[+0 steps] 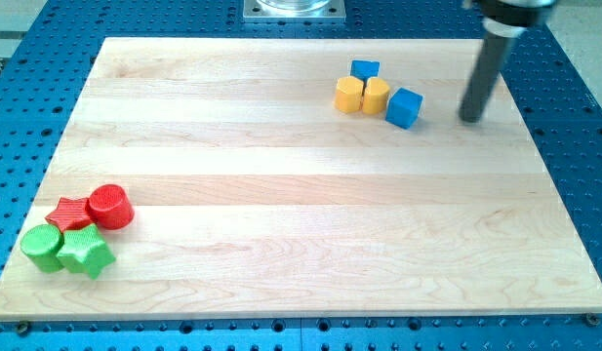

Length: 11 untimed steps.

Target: Push the group of blue and yellow blocks slightly to the left

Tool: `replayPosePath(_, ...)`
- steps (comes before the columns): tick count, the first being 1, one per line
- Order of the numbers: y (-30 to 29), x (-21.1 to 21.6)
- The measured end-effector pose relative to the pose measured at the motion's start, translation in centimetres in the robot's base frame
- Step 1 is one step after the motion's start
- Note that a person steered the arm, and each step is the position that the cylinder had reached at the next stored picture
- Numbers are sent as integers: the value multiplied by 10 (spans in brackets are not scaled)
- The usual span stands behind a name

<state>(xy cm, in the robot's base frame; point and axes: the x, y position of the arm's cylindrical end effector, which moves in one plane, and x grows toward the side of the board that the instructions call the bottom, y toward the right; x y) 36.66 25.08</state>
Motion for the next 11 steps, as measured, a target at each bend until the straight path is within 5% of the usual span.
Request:
replayPosePath(2,-39,-10)
replayPosePath(4,-184,2)
replayPosePath(6,-251,56)
replayPosePath(8,-188,36)
replayPosePath(10,-244,15)
replayPosePath(11,-192,10)
